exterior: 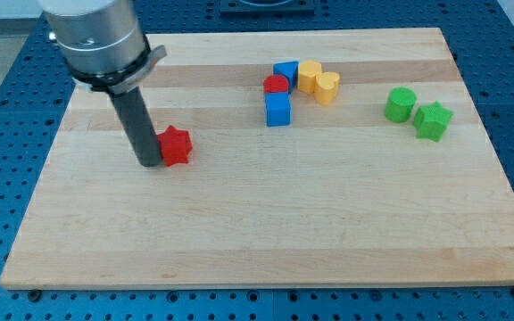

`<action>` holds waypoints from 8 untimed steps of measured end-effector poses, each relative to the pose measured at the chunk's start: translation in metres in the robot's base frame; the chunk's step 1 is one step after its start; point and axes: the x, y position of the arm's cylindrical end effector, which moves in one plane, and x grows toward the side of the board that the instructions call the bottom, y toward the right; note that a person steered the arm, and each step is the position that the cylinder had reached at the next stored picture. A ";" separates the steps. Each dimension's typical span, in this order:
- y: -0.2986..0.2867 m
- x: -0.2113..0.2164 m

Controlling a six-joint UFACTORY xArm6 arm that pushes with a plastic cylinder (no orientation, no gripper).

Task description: Move the red star below the blue cube

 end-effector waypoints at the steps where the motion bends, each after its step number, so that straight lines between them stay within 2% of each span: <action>1: 0.002 -0.009; 4: 0.009 -0.038; 8: 0.095 -0.027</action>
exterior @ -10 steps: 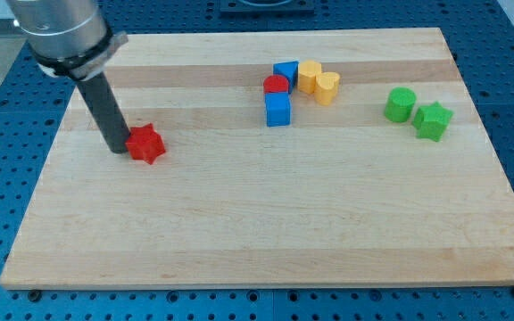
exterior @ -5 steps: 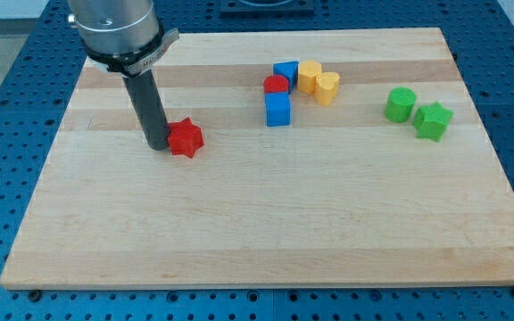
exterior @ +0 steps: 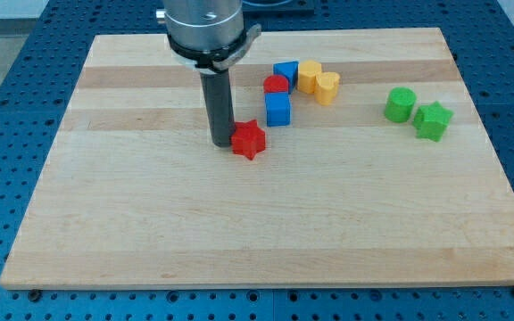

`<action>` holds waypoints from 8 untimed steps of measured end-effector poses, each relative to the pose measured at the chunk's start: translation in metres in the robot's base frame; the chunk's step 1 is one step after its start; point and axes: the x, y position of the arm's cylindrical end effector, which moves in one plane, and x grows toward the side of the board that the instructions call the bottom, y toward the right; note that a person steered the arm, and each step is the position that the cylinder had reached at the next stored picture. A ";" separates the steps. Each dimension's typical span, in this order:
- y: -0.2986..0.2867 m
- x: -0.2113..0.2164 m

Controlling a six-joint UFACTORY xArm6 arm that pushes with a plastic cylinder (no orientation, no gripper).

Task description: Move the red star below the blue cube

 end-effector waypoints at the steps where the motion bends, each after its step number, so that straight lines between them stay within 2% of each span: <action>1: 0.002 0.011; 3: 0.010 0.029; 5: 0.039 0.011; 8: 0.060 0.014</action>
